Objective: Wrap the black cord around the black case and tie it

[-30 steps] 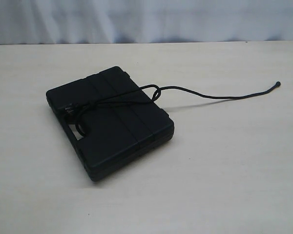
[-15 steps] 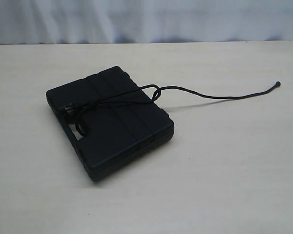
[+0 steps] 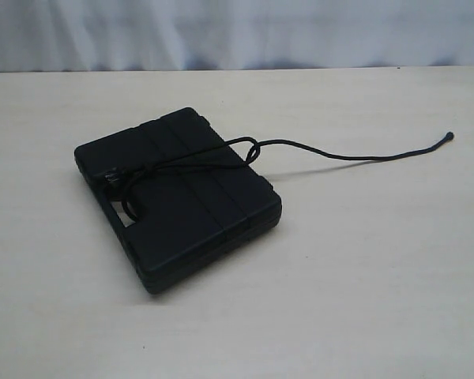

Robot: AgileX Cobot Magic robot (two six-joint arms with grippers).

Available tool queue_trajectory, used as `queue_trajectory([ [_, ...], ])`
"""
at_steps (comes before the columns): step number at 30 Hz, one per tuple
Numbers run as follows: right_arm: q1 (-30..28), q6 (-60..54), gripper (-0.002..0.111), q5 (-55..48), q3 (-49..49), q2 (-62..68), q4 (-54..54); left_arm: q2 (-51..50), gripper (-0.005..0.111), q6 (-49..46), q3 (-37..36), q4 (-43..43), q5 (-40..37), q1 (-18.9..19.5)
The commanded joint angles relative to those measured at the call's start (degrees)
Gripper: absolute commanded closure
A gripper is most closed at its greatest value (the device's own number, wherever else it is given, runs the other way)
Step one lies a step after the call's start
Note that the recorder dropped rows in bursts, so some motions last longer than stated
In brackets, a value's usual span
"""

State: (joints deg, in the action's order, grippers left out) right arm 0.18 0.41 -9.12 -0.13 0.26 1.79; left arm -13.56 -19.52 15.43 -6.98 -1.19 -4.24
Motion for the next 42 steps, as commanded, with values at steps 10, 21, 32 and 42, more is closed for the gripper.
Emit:
queue_trajectory([
  [10, -0.1, 0.1, 0.104, -0.1, 0.1, -0.3, 0.0, 13.2, 0.107, 11.0, -10.3, 8.2, 1.5, -5.3],
  [21, -0.1, 0.1, 0.104, -0.1, 0.1, -0.3, 0.0, 13.6, 0.107, 12.3, -15.4, 7.0, -0.1, -5.2],
  [32, -0.1, 0.1, 0.104, -0.1, 0.1, -0.3, 0.0, 13.6, 0.107, 12.4, -15.4, 5.8, -5.3, -5.2],
  [42, -0.1, 0.1, 0.104, -0.1, 0.1, -0.3, 0.0, 13.6, 0.107, 12.5, -15.4, 4.8, -10.6, -5.2],
])
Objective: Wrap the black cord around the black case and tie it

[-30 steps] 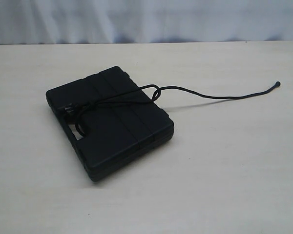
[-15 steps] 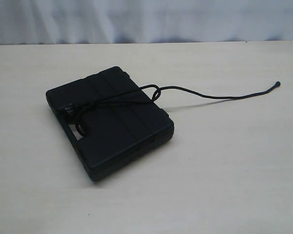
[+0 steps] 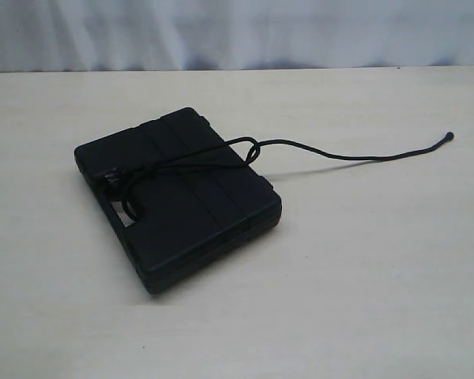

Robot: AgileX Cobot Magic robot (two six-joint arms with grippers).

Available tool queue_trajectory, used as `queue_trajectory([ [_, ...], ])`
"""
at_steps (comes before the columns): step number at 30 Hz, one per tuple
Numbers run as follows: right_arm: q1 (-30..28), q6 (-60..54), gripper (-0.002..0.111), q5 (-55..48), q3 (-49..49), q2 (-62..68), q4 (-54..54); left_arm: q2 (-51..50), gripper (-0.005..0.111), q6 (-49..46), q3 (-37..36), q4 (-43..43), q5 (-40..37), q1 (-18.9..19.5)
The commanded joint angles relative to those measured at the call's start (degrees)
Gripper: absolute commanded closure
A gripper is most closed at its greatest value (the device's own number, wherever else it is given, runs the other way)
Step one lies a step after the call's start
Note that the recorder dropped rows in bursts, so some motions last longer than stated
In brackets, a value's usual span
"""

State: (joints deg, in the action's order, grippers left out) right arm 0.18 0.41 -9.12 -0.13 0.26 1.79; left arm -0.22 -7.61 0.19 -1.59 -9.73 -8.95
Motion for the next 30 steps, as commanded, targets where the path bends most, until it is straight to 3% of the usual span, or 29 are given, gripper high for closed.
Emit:
queue_trajectory([
  [1, -0.1, 0.1, 0.104, -0.1, 0.1, -0.3, 0.0, 0.2, 0.107, 0.6, -0.2, -0.6, -2.7, -0.4],
  [30, -0.1, 0.1, 0.104, -0.1, 0.1, -0.3, 0.0, 0.2, 0.107, 0.4, -0.2, -0.4, -3.2, -0.4],
])
